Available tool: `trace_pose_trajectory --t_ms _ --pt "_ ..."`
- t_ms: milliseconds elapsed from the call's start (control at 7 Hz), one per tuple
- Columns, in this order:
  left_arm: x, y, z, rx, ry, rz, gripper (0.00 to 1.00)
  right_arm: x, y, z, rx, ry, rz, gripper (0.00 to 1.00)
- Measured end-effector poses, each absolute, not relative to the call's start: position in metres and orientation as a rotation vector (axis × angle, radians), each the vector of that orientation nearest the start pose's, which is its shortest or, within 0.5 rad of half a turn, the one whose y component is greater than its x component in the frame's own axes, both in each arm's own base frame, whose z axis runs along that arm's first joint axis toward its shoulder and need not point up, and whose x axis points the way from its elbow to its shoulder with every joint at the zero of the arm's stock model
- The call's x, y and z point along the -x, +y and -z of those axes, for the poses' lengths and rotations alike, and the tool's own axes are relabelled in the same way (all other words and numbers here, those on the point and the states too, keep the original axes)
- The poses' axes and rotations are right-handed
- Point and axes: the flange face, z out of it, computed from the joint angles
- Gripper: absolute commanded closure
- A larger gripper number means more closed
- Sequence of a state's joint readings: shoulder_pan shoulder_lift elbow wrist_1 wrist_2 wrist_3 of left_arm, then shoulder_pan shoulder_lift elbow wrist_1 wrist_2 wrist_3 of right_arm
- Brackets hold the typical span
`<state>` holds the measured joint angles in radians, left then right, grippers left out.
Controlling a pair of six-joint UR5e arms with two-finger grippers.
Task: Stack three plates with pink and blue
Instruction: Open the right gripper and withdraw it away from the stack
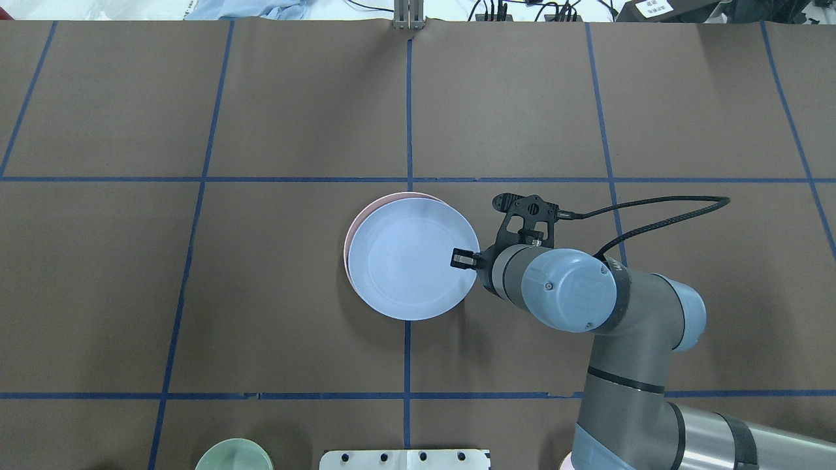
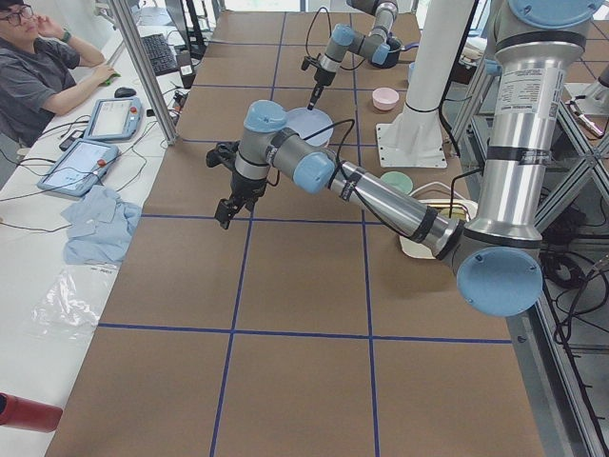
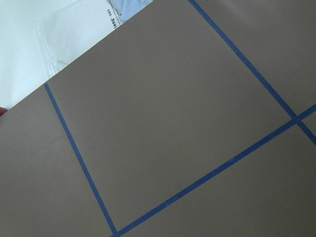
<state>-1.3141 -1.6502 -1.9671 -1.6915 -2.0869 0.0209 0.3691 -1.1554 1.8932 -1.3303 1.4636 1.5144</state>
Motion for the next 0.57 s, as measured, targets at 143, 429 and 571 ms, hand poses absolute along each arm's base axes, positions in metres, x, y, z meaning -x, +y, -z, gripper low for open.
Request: trace_pose_trajectory --t_ms 143,429,571 --pt "-0.049 -0.514 -0.429 -0.509 0.585 -0.417 0.00 0.502 -0.363 -0.256 -0.312 -0.920 -0.347 0.00" --pt "-0.049 -0.502 -0.450 -0.459 0.623 -0.412 0.00 0.457 -0.419 -0.239 -0.289 -0.869 -0.321 0.00" --pt "-0.044 -0.502 -0.468 -0.427 0.620 -0.393 0.00 0.415 -0.456 -0.243 -0.271 -0.840 -0.273 0.00"
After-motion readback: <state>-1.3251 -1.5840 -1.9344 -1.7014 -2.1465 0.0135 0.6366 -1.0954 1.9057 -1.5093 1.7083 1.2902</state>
